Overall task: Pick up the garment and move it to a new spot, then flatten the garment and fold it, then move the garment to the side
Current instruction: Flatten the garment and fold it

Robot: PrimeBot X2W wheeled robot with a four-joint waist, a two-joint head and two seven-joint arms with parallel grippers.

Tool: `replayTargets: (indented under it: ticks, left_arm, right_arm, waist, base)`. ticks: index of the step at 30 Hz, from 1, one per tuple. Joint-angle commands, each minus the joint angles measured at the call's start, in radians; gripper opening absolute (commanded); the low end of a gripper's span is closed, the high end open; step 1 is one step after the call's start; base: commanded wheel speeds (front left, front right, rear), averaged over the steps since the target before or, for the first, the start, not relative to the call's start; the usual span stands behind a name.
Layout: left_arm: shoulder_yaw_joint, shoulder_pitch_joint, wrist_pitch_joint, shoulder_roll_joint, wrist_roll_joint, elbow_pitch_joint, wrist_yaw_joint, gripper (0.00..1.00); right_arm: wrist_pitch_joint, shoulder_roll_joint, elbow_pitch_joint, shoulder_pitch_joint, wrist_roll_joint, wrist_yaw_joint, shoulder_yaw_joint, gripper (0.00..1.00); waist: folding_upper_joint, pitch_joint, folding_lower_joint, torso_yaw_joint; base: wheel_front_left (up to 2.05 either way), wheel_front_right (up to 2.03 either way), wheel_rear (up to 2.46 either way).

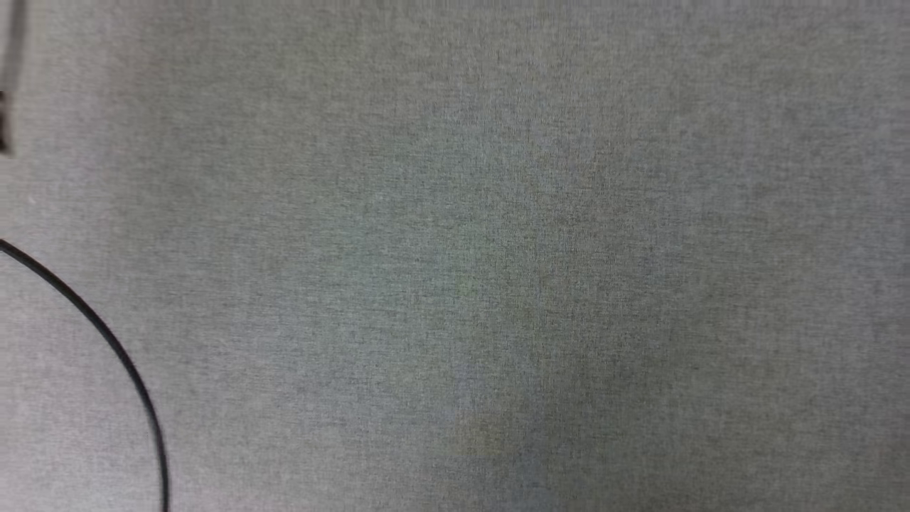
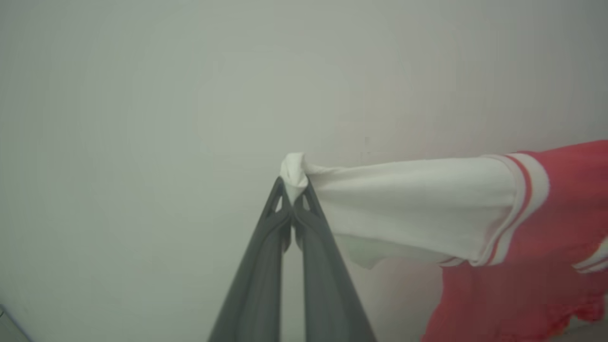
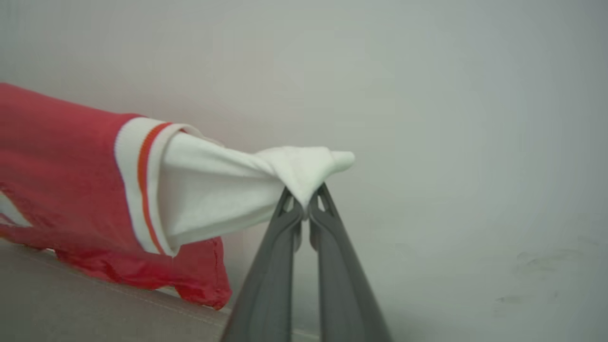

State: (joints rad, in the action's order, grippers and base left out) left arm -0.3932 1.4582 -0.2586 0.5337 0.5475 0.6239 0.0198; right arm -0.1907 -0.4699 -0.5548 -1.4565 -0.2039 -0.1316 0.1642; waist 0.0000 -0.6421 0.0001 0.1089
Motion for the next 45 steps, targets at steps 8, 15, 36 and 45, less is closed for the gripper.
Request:
replayTargets:
  ticks: [8,15,36,45]
  left_arm:
    - [0.029,-0.368,-0.009,-0.053,-0.018,-0.019,0.019,0.0]
    - [0.01,-0.713,-0.008,-0.043,-0.044,-0.061,0.023,0.0]
    - [-0.051,-1.399,0.286,0.163,0.054,-0.408,-0.061,0.0]
    - [-0.041,-1.582,0.337,0.179,0.123,-0.564,-0.13,0.0]
  right_arm:
    - [-0.066,-0.013,-0.081,0.299,-0.105,0.002,0.068,0.0]
    - [-0.166,-0.041,-0.051,0.577,-0.21,0.002,0.125,0.0]
    - [-0.505,-0.098,0.236,1.211,-0.409,0.002,-0.009,0.0]
    - [-0.648,-0.049,0.42,1.415,-0.368,0.002,-0.123,0.0]
  waist:
    - [0.0,0.159,-0.0001,-0.002]
    - [0.0,0.314,-0.0001,-0.009]
    - [0.0,0.578,-0.0001,-0.027]
    - [0.0,0.597,-0.0001,-0.043]
  base:
    - [0.0,0.0,0.0]
    - [0.0,0.0,0.0]
    - [0.0,0.0,0.0]
    - [0.0,0.0,0.0]
